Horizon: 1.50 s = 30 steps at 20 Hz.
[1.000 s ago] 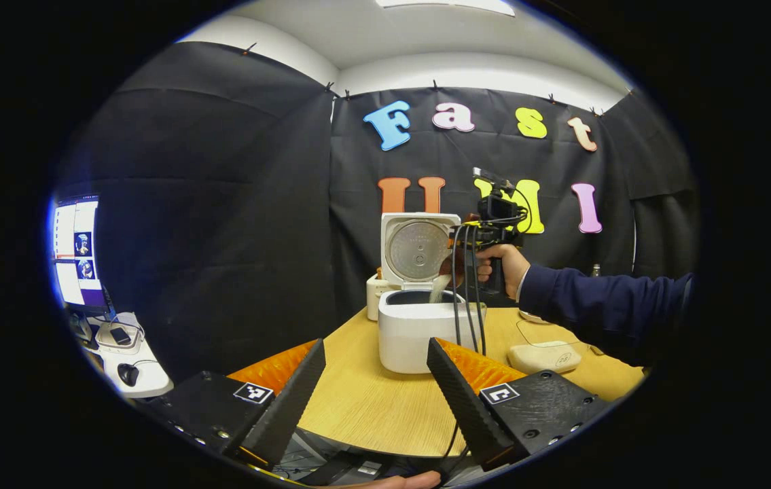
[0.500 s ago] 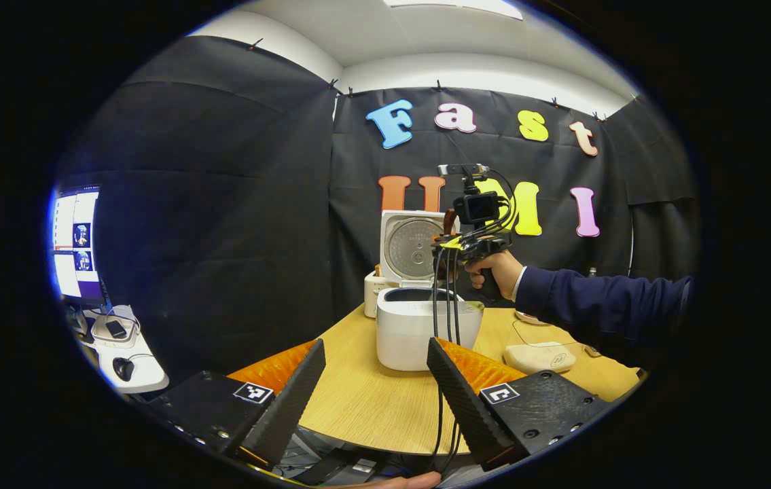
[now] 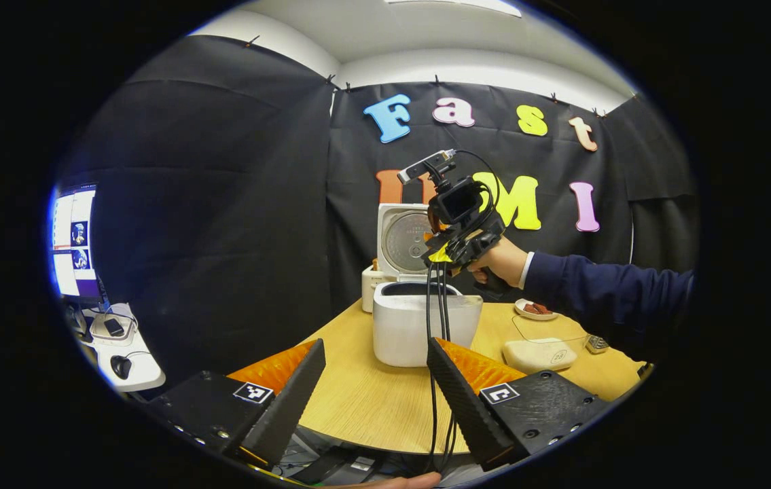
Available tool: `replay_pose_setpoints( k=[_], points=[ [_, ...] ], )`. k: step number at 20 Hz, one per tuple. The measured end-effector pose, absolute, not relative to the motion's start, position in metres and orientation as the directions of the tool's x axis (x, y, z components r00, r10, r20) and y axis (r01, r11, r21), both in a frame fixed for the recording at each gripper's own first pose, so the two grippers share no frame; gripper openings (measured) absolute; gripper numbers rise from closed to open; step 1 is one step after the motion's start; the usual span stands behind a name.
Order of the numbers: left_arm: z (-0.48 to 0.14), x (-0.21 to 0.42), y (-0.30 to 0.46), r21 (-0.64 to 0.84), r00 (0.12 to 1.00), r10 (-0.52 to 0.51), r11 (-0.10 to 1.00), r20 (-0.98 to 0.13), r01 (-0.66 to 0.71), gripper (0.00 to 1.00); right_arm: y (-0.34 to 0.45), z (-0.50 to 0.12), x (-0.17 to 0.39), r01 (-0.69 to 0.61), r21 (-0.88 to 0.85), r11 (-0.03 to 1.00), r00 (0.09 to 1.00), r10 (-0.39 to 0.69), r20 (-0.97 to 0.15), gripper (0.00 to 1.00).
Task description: Close the left gripper, press the button to open the rice cooker; take a wooden spoon from the chopstick holder with the right hand, scoop a spoonful of rice and pour it into the rice cooker, then put the wooden spoon back into the chopstick holder.
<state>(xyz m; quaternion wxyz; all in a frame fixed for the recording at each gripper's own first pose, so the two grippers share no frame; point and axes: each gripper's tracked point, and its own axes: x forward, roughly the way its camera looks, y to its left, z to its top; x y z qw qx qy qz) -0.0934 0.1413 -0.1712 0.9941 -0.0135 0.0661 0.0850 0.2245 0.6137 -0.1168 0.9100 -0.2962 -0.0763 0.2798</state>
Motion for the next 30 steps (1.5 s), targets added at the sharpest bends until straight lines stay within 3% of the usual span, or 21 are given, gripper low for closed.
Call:
replay_pose_setpoints(
  k=[8, 9, 10, 18, 19, 20, 30],
  points=[
    [-0.17, -0.071, 0.118, -0.042, 0.981, 0.138, 0.989, -0.135, -0.145, 0.95, 0.533, -0.09, 0.21, -0.524, -0.429, 0.736, 0.829, 0.556, -0.057, 0.14],
    [-0.171, -0.069, 0.113, -0.042, 0.982, 0.13, 0.99, -0.138, -0.137, 1.0, 0.517, -0.083, 0.208, -0.52, -0.399, 0.756, 0.836, 0.547, -0.053, 0.17],
    [-0.166, -0.063, 0.107, -0.039, 0.983, 0.124, 0.991, -0.134, -0.131, 0.95, 0.498, -0.075, 0.208, -0.507, -0.375, 0.776, 0.846, 0.531, -0.047, 0.17],
    [-0.155, -0.03, 0.071, -0.042, 0.992, 0.069, 0.996, -0.104, -0.074, 0.95, 0.352, -0.038, 0.173, -0.423, -0.183, 0.887, 0.904, 0.427, -0.022, 0.14],
    [-0.152, -0.025, 0.066, -0.04, 0.993, 0.064, 0.997, -0.1, -0.068, 1.0, 0.335, -0.035, 0.168, -0.417, -0.166, 0.893, 0.907, 0.42, -0.02, 0.12],
    [-0.15, -0.022, 0.062, -0.038, 0.994, 0.058, 0.997, -0.092, -0.062, 0.95, 0.316, -0.032, 0.163, -0.408, -0.142, 0.902, 0.912, 0.411, -0.015, 0.14],
    [-0.142, 0.013, 0.025, -0.028, 0.998, 0.009, 1.0, -0.059, -0.011, 0.95, 0.18, -0.032, 0.155, -0.267, -0.017, 0.963, 0.963, 0.267, 0.015, 0.14]
  ],
)
